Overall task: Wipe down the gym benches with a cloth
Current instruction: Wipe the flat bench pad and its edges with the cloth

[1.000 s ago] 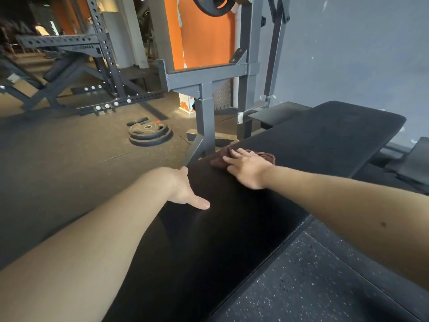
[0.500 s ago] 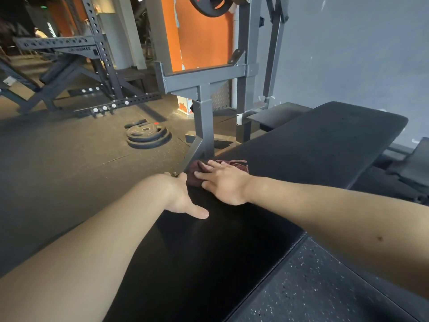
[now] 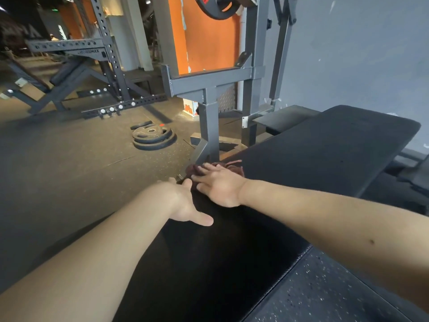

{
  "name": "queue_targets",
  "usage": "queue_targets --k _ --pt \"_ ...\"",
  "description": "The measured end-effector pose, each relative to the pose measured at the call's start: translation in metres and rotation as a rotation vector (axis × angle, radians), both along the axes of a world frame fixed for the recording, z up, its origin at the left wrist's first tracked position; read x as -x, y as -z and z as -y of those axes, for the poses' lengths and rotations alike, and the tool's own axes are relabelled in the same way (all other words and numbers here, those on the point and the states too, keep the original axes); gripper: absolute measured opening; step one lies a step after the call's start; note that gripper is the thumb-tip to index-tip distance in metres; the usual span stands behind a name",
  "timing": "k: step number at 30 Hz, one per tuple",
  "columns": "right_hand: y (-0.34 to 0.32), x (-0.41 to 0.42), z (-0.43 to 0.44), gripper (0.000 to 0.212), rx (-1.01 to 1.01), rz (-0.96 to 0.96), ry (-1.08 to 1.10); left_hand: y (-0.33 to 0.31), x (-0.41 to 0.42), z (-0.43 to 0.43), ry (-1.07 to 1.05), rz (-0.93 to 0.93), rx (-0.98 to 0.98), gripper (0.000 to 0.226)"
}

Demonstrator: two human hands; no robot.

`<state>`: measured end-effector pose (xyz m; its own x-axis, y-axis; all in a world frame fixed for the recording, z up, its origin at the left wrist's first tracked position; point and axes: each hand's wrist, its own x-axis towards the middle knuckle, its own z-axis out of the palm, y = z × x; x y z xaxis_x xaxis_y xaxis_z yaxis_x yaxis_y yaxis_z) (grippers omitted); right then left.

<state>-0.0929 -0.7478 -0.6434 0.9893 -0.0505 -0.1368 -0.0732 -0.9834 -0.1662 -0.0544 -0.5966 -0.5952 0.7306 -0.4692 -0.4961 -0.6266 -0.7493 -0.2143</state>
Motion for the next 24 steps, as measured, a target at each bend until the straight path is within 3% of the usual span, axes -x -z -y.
queue_targets --k 5,11,14,18,21,24 --pt "-0.008 0.003 0.016 0.05 -0.037 -0.012 -0.001 0.002 -0.001 0.0 -0.014 -0.002 -0.002 0.122" --pt "-0.035 0.007 0.083 0.048 0.084 -0.096 0.411 0.002 -0.002 0.0 -0.005 -0.005 -0.001 0.12" --pt "-0.033 0.002 0.098 0.046 0.159 -0.105 0.48 0.003 -0.001 0.001 -0.006 -0.004 0.004 0.12" --pt "-0.014 -0.019 0.072 0.044 0.014 0.026 0.356 0.002 -0.002 0.002 -0.018 -0.013 0.009 0.123" --pt "-0.007 -0.027 0.024 0.043 -0.096 0.036 0.125 0.001 -0.003 0.002 -0.017 -0.016 0.003 0.124" --pt "-0.001 -0.036 0.001 0.045 -0.069 0.041 -0.002 0.002 -0.003 0.001 -0.015 -0.014 -0.002 0.125"
